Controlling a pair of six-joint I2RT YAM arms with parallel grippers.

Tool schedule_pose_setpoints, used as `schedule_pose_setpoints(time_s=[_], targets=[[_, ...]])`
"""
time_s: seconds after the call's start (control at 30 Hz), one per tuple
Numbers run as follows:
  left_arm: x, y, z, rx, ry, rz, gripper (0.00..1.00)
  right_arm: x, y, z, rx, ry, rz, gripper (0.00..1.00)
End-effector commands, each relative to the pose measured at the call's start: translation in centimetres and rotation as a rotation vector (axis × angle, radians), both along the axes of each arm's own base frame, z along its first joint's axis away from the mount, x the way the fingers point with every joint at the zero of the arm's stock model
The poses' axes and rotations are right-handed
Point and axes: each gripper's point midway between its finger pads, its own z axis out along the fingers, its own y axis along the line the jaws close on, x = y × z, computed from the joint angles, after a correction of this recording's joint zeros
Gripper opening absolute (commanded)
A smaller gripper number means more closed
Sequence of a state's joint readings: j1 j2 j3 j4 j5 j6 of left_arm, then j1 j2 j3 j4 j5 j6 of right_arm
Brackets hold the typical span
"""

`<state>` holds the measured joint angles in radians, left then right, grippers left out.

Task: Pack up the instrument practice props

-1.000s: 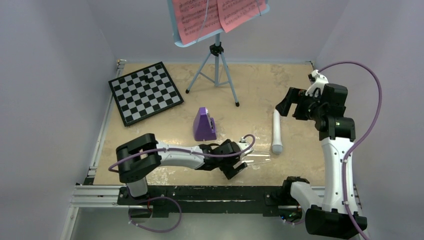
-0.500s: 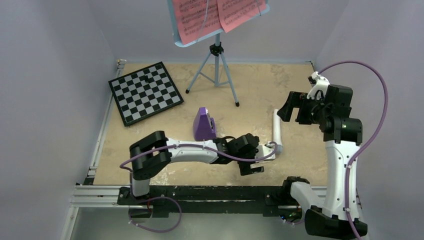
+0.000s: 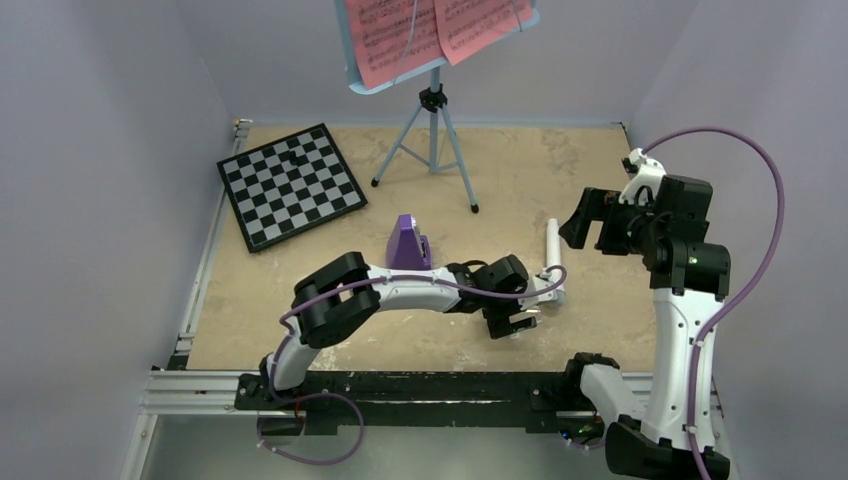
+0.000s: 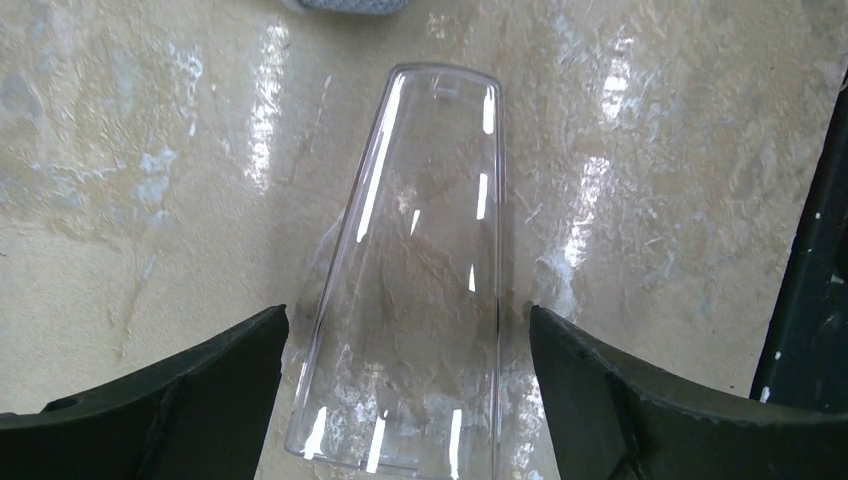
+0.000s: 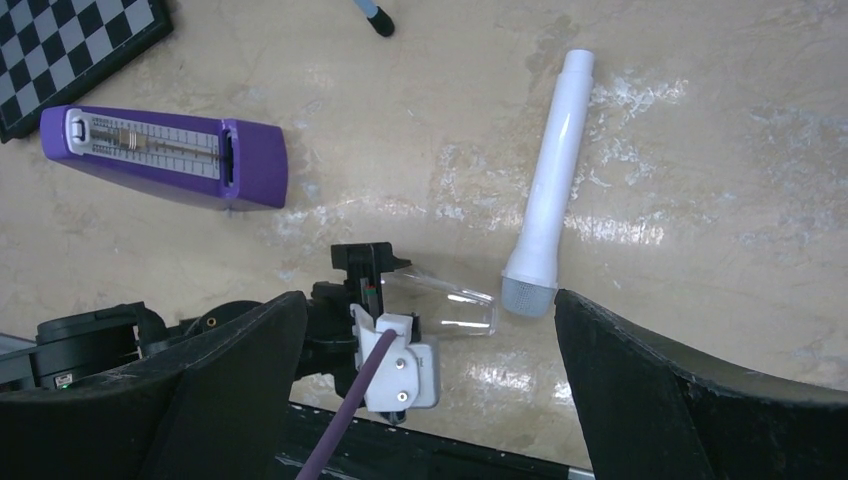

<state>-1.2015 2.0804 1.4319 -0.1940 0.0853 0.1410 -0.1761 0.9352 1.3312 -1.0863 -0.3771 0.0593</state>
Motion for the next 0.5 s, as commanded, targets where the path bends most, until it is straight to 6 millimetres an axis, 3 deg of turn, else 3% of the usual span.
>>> schedule_pose_setpoints(time_s=[0.0,0.1,0.27,0.47], targets=[[-0.3,0.1,0.1,0.003,0.038,-0.007,0.92,0.2,-0.4,1.4,-0.009,-0.037,-0.016,0.99],[-0.4,0.9,-0.5,0.025,0.075,0.028,0.85,0.5,-0.4,1.3,0.005,-0.029,-0.019,0.99],[-0.5,2.8,-1.5,0.052,0.166,0.147,0.61,1.0,-0.1,0.7,0.034,-0.005,-0.019,0.99],[-1.0,8.3,-2.3,0.096,0.316,0.46,0.56,1.7,0.5,-2.0,0.122,0.104,-0.036,0.99]])
